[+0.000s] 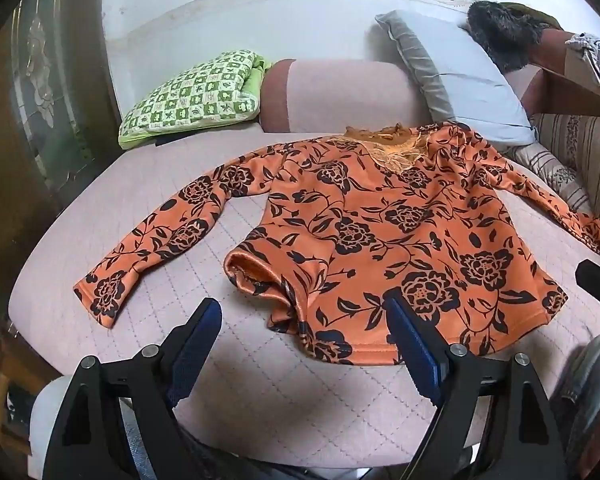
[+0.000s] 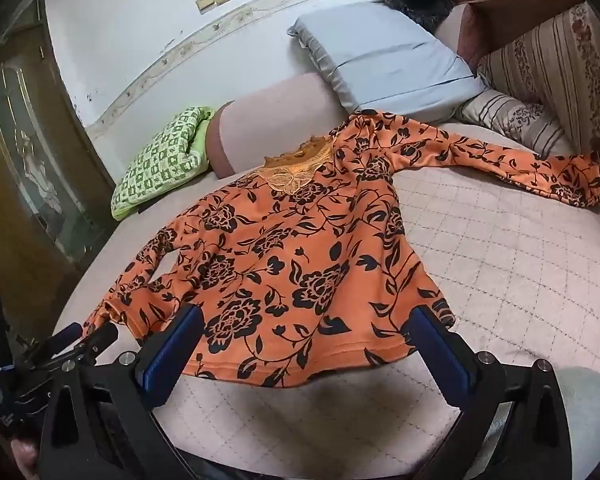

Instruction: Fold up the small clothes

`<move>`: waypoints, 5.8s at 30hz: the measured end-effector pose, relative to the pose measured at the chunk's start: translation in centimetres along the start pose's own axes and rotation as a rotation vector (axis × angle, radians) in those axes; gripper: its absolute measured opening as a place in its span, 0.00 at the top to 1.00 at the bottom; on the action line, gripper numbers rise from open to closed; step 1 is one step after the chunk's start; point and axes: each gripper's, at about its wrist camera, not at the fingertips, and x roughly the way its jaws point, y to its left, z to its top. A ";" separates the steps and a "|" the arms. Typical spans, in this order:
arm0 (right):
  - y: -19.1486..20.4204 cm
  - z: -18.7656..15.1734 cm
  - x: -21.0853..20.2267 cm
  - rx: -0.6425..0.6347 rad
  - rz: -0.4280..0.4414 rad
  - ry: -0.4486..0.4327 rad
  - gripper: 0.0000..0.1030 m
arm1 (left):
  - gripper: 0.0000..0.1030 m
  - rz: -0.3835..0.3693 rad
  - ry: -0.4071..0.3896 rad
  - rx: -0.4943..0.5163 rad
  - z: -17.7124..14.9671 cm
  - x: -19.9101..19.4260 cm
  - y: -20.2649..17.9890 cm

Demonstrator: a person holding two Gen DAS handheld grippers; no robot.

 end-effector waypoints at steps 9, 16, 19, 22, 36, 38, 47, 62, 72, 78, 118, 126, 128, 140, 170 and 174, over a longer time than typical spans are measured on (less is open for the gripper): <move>0.3 0.0 0.1 -0.020 0.008 0.002 0.01 | 0.17 -0.002 -0.018 0.005 0.0 -0.2 -0.2; 0.4 0.0 -0.3 -0.026 0.007 -0.011 0.04 | 0.17 -0.004 -0.030 0.005 0.0 -0.4 -0.2; 0.5 0.0 -0.5 -0.028 0.008 -0.017 0.05 | 0.17 -0.005 -0.034 0.003 -0.1 -0.6 -0.1; 0.5 0.0 -0.6 -0.026 0.009 -0.020 0.05 | 0.17 -0.007 -0.034 0.003 -0.1 -0.6 0.0; 0.9 -0.1 -0.8 -0.036 0.003 -0.021 0.05 | 0.17 -0.004 -0.039 0.000 0.0 -0.8 0.2; 0.9 -0.1 -0.8 -0.035 0.003 -0.020 0.05 | 0.17 -0.005 -0.038 -0.001 0.0 -0.8 0.2; 1.0 -0.2 -0.8 -0.035 0.005 -0.022 0.05 | 0.17 -0.004 -0.038 0.001 0.0 -0.7 0.2; -0.4 2.0 -1.1 0.045 0.026 -0.003 0.09 | 0.17 -0.043 -0.015 0.004 1.9 -0.4 -0.5; -6.7 9.7 0.4 0.169 -0.039 0.014 0.16 | 0.17 -0.226 0.030 0.064 9.7 2.9 -7.3; -15.7 13.5 1.8 0.312 -0.105 0.046 0.16 | 0.17 -0.363 0.128 0.083 14.2 8.1 -12.7; 3.4 14.4 7.6 -0.193 0.079 -0.026 0.94 | 0.18 -0.393 0.220 -0.237 17.2 16.5 4.6; 6.1 3.5 20.7 -0.223 0.249 0.489 0.82 | 0.19 -0.405 0.285 -0.289 14.5 21.3 7.6; 4.2 4.1 19.3 -0.164 0.279 0.518 0.57 | 0.19 -0.431 0.262 -0.265 15.2 21.2 6.7; -7.7 10.2 10.4 0.128 0.222 0.349 0.24 | 0.18 -0.550 0.057 0.238 13.8 13.7 -3.0; 4.6 21.2 37.0 0.025 0.157 0.478 0.81 | 0.86 -0.624 0.654 -0.108 11.3 22.7 7.0; 2.3 21.0 32.3 0.033 0.161 0.412 0.51 | 0.31 -0.625 0.493 -0.126 13.4 20.5 8.8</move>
